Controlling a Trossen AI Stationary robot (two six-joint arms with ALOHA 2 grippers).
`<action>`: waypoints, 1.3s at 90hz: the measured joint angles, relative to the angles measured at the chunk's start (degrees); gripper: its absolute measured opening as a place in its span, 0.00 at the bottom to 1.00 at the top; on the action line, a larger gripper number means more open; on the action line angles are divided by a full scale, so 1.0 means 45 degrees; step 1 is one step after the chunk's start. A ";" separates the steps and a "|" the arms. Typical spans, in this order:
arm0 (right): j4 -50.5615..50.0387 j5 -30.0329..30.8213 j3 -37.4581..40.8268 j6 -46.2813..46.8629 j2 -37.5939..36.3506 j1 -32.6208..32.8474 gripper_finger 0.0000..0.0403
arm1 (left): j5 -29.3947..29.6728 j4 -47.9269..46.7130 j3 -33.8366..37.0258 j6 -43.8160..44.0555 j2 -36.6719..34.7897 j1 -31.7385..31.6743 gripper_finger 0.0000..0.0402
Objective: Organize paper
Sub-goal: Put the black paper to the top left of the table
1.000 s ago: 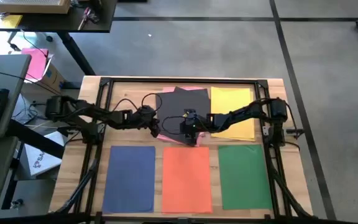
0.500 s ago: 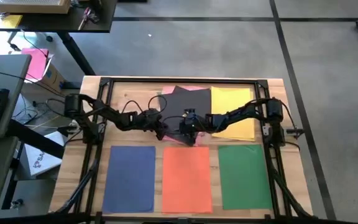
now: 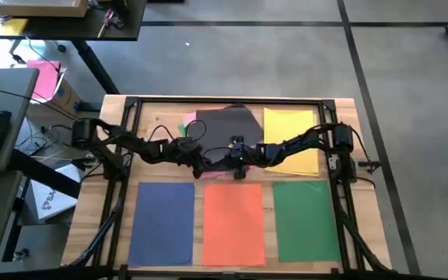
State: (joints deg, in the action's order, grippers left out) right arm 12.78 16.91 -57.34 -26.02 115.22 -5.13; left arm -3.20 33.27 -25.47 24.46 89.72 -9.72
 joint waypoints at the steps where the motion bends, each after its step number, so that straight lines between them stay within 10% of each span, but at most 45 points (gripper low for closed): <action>1: 0.0013 0.0099 0.0000 0.0003 0.0000 0.0000 0.02 | -0.0008 -0.0013 0.0000 -0.0061 -0.0137 0.0024 0.00; 34: 0.0242 0.0982 0.0005 -0.0363 -0.1459 0.1114 0.00 | 0.1929 -0.3494 -0.0014 -0.6645 -0.5279 0.2435 0.01; 54: -0.0220 0.0906 0.0005 0.0462 -0.2577 0.1742 0.00 | 0.3598 -0.5590 -0.0015 -0.8314 -0.6408 0.4338 0.18; 79: -0.0985 -0.0515 0.0010 0.1976 -0.2861 0.1645 0.00 | 0.5629 -0.6597 -0.0015 -0.8921 -0.5179 0.4954 0.45; 117: -0.1773 -0.0815 0.0019 0.4185 -0.2856 0.1481 0.00 | 0.3233 -0.4728 -0.0019 -1.0694 -0.1860 0.3276 0.47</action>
State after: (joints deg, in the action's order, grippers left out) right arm 4.80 13.24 -57.25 -7.19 102.37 1.54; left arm 11.35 11.99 -25.56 -23.66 81.34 5.02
